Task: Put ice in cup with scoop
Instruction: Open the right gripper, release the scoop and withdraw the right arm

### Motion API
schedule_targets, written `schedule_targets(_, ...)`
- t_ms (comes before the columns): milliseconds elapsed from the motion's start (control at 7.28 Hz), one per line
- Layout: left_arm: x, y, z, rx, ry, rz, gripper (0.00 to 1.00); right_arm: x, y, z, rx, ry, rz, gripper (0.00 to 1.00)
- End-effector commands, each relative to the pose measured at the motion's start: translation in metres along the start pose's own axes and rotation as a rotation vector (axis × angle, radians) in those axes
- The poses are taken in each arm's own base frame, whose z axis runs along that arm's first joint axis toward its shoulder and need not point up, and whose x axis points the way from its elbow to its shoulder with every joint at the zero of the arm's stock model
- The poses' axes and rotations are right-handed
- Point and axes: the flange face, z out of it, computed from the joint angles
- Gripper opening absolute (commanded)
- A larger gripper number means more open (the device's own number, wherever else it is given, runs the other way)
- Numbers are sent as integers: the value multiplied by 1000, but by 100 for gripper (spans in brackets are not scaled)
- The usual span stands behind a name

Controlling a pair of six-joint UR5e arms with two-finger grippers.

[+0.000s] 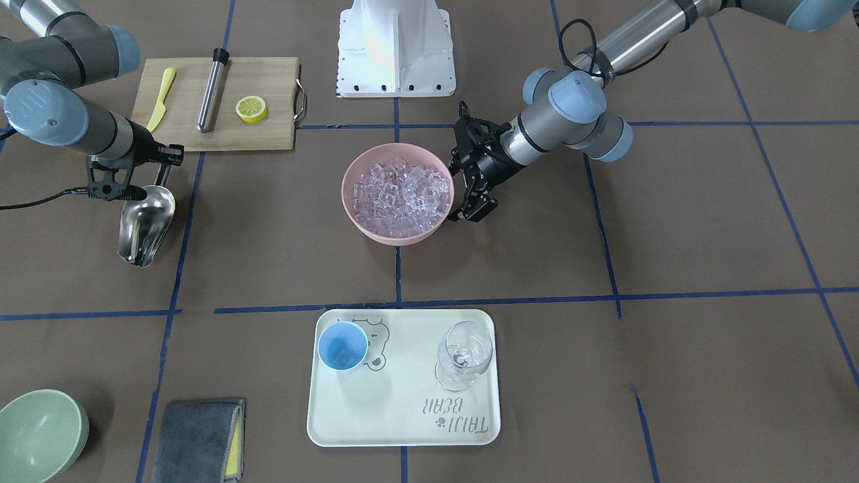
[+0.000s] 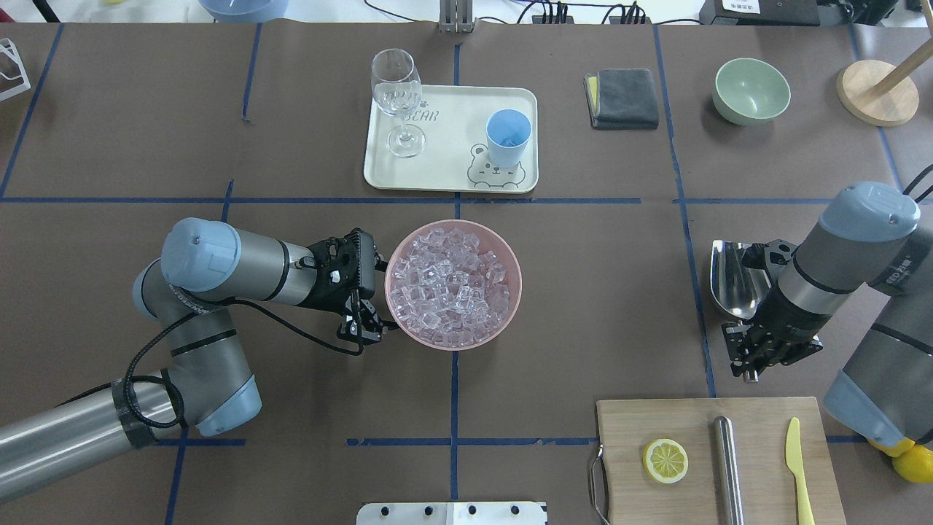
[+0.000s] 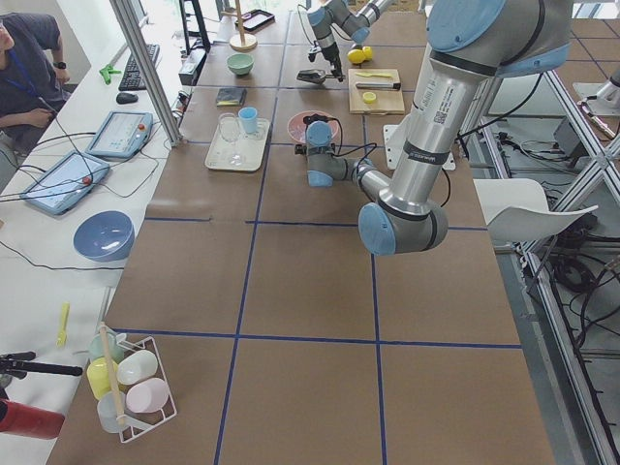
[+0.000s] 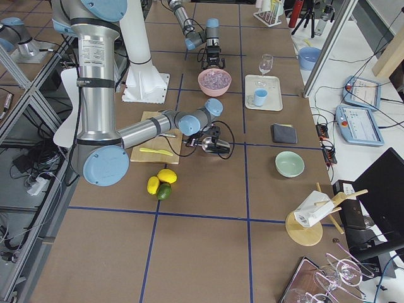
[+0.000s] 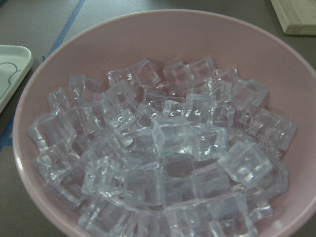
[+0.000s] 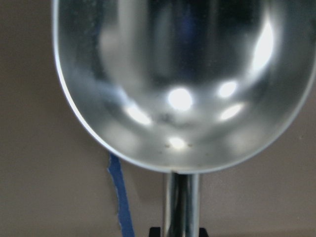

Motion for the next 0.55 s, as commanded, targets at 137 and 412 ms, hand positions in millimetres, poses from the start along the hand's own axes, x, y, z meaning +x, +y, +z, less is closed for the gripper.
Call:
schedule_targets(137, 0, 1, 0, -1, 0, 0, 100, -9, 8, -16, 24, -21, -24, 100)
schedule_targets(412, 0, 1, 0, -1, 0, 0, 100, -10, 13, -77, 150, -71, -31, 100)
